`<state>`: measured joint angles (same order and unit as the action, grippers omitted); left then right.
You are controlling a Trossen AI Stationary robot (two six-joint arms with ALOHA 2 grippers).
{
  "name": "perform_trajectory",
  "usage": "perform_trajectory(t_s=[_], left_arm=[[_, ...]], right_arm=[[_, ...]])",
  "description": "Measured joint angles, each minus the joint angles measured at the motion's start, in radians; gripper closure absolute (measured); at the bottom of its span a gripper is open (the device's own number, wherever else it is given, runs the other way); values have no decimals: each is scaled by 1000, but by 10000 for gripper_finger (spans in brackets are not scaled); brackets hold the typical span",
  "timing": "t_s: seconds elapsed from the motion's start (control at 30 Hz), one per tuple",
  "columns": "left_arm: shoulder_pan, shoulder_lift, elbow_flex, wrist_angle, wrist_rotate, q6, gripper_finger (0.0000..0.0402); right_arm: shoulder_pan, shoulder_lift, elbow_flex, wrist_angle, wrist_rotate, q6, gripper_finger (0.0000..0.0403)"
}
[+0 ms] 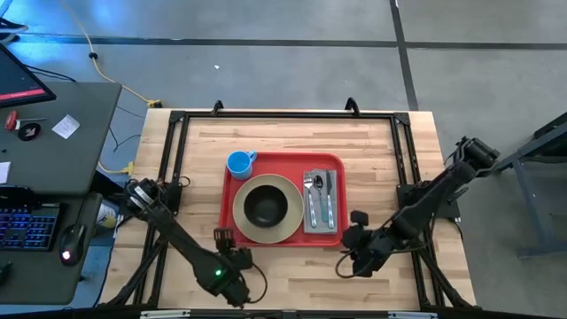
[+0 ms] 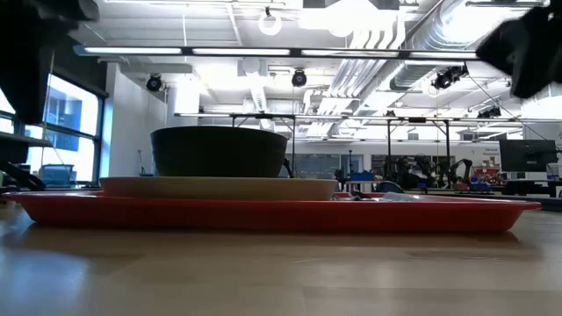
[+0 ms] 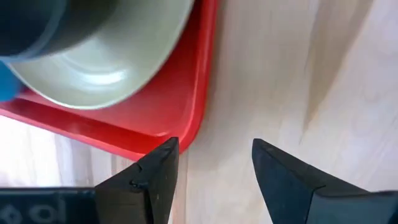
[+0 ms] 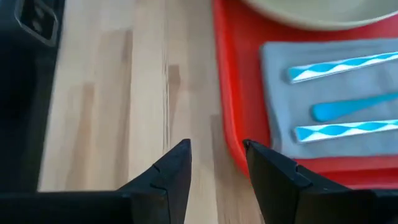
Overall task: Set up tray
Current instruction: Move the red serving tray to the middle of the table
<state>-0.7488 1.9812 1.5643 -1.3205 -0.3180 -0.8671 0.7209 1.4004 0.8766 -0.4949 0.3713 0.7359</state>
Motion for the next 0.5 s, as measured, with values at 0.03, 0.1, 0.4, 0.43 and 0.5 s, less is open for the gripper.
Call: perform_trajectory(t_s=[0.03,0.1,0.4,0.43,0.5], left_arm=[[-11,0,5,-6,-25,-16,169],[-33,0,12,-11,-65,-40,176],[-108,0,14,-15,-151,-120,220],[-111,0,14,-14,-155,-126,225],[-110,0,14,-12,-160,-135,235]], right_arm=[[0,20,-3,20,-11,-17,258],[-1,61,-4,73,-27,-49,258],[-25,229,-4,230,-130,-128,271],[-30,236,-4,229,-130,-126,275],[-43,242,-4,229,-132,-125,281]])
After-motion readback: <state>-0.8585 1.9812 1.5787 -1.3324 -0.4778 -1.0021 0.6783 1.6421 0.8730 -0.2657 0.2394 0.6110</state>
